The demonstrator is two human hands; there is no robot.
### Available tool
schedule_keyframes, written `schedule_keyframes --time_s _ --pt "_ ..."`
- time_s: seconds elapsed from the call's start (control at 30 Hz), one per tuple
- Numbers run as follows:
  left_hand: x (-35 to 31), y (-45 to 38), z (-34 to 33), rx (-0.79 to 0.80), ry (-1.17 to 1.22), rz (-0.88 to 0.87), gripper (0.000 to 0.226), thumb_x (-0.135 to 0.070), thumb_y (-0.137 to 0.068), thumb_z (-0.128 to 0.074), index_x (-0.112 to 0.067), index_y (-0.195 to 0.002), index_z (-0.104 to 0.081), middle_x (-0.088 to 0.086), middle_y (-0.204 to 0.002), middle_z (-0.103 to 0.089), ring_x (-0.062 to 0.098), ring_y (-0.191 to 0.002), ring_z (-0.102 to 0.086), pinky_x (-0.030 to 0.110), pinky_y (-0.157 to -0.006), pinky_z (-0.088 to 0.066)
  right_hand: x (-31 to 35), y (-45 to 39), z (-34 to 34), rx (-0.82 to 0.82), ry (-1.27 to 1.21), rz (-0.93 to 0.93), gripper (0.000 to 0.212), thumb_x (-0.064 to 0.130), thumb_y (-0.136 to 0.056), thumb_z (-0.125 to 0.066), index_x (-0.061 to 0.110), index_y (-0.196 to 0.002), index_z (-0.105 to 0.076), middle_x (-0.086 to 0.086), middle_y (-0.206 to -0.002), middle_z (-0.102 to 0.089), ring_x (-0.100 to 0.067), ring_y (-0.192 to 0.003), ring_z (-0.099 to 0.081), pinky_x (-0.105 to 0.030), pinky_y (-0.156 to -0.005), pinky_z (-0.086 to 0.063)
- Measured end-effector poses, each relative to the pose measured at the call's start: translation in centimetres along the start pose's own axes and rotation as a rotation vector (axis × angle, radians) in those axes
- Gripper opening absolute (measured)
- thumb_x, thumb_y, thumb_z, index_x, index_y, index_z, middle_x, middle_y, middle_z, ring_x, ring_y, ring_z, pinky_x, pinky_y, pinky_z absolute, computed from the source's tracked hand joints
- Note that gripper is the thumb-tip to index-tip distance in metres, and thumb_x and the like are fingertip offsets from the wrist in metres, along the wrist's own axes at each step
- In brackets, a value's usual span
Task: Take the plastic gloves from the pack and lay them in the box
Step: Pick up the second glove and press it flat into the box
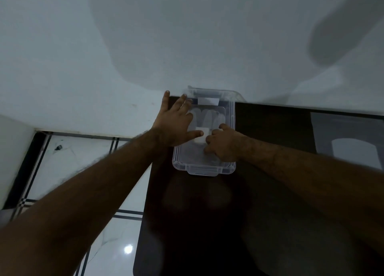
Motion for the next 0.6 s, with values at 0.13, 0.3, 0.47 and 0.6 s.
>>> schedule_keyframes --time_s 0.13,0.3,0.47,0.6 --pt "-0.3 1.0 -0.3 0.007 0.035 -0.102 0.073 -0.071 -0.103 -0.022 -0.026 -0.143 -0.064 0.004 -0.164 -0.049 0.028 -0.161 -0.025 0.072 -0.124 0.006 -1.3 -0.2 0.6 -0.109 -0.069 -0.074 0.051 0.040 -0.103 -0.058 0.030 -0.152 -0.048 -0.007 -0.144 -0.056 -0.031 -0.133 -0.052 -0.060 -0.120 -0.033" --pt "-1.8 3.0 -1.7 0.109 -0.075 -0.303 0.065 -0.065 -0.106 -0.020 -0.033 -0.118 -0.076 -0.004 -0.135 -0.071 0.031 -0.156 -0.036 0.076 -0.121 0.005 -3.0 -1.3 1.0 -0.063 -0.168 -0.122 0.060 0.047 -0.101 -0.058 0.031 -0.157 -0.042 -0.010 -0.151 -0.051 -0.035 -0.140 -0.049 -0.065 -0.122 -0.028" --pt "-2.5 4.0 -1.5 0.172 -0.023 -0.297 0.063 -0.064 -0.110 -0.023 -0.031 -0.118 -0.076 -0.004 -0.129 -0.074 0.029 -0.155 -0.039 0.074 -0.123 0.009 -3.4 -2.1 1.0 -0.084 -0.132 -0.084 0.058 0.042 -0.099 -0.065 0.029 -0.152 -0.048 -0.009 -0.150 -0.053 -0.035 -0.141 -0.050 -0.072 -0.124 -0.019" --pt "-2.7 4.0 -2.0 0.172 -0.016 -0.326 0.072 -0.068 -0.107 -0.012 -0.037 -0.114 -0.077 -0.008 -0.124 -0.076 0.026 -0.153 -0.042 0.075 -0.121 0.010 -3.4 -2.5 1.3 -0.067 -0.106 -0.076 0.062 0.038 -0.098 -0.067 0.031 -0.155 -0.045 -0.009 -0.154 -0.052 -0.036 -0.145 -0.047 -0.075 -0.122 -0.019"
Point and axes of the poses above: each hand's wrist, its own y-axis away from the middle knuckle, its own z-axis out of the back of the hand, x = y × z, the point moved 3 cm from there along -y, towards the middle knuckle
